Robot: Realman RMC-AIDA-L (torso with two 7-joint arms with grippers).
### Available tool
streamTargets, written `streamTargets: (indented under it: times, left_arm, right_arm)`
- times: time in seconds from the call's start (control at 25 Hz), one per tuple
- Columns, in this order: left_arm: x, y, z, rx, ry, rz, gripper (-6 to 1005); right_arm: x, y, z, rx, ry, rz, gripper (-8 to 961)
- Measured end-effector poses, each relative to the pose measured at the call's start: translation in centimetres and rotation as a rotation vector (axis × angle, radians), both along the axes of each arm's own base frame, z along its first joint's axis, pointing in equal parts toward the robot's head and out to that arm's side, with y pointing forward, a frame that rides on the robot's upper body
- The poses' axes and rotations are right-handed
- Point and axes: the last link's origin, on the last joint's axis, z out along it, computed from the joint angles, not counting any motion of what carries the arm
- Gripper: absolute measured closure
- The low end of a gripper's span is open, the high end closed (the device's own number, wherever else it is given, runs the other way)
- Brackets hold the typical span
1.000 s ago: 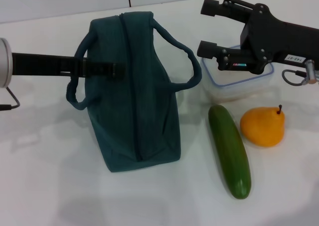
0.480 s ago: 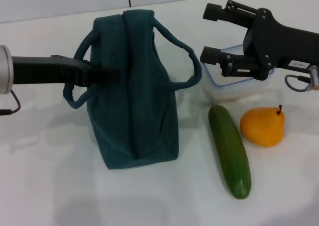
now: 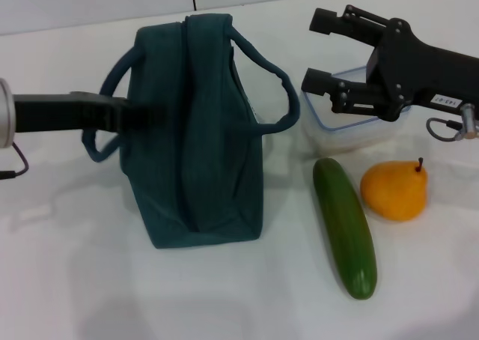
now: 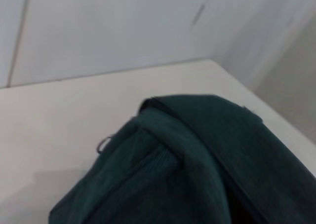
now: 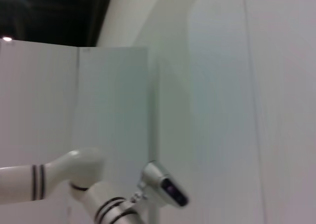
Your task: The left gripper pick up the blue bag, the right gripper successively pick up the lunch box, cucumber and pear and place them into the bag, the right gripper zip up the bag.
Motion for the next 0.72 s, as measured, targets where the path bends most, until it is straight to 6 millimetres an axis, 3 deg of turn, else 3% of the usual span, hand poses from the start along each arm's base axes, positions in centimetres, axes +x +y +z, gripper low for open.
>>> streamTargets:
  times: [0.32,0.72]
  left_arm:
    - [-1.3,0.3,0.3,0.042,-0.104,0.046,837]
    - [-1.6,0.0,-1.3,0.026,-0.147,-0.025,888]
  right_arm:
    - [2.1,-0.3,-1.0,0.008,0.065,-0.165,128]
    - [8.3,-1.6,-0.7,0.118,0.421,-0.638,129]
